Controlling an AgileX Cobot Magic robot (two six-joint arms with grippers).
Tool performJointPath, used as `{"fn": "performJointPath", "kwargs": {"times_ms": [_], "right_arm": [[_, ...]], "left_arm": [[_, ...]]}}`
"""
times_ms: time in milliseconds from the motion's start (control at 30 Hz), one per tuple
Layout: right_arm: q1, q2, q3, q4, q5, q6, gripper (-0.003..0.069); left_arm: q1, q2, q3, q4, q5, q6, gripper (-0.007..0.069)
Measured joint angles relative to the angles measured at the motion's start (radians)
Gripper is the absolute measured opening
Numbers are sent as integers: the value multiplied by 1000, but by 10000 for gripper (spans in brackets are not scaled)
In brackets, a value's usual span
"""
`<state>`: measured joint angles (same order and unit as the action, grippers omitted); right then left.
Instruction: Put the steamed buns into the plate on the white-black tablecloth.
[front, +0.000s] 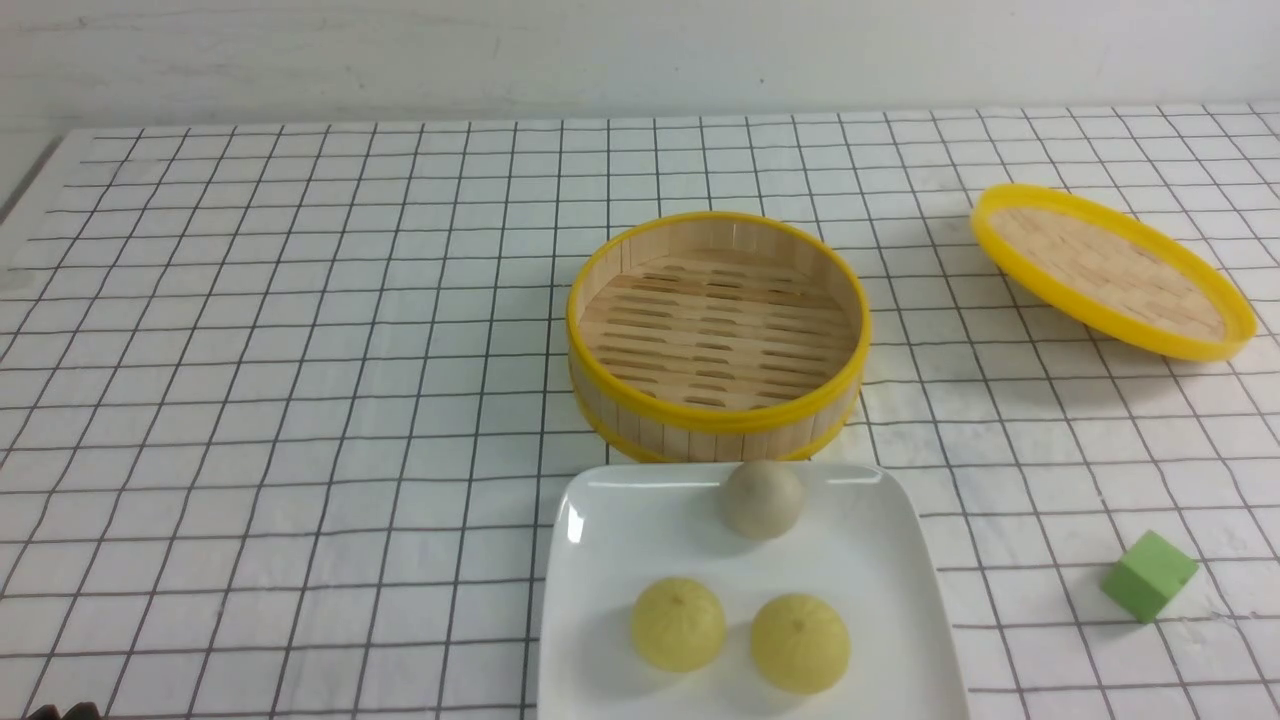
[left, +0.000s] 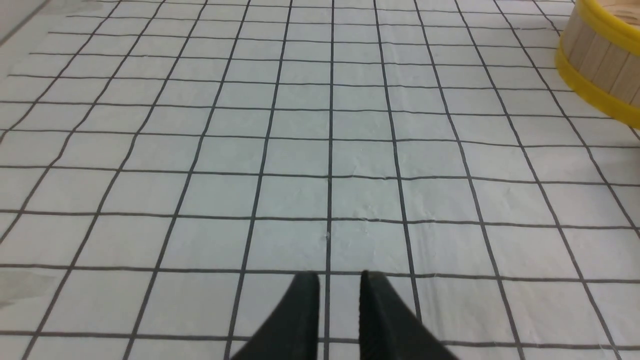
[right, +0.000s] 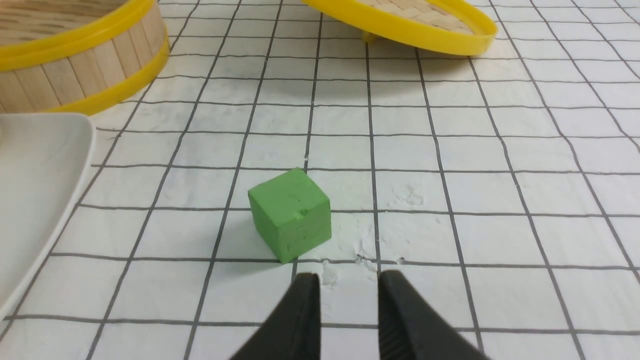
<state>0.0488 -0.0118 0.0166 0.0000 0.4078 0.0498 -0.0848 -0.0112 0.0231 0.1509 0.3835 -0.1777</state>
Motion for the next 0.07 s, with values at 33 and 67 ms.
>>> {"fn": "performJointPath", "kwargs": {"times_ms": [33, 67], "right_arm": [[0, 0, 0, 0, 0, 0, 200], [0, 0, 0, 0, 0, 0, 204]], "left_arm": [[0, 0, 0, 0, 0, 0, 158], [0, 0, 0, 0, 0, 0, 160]]}}
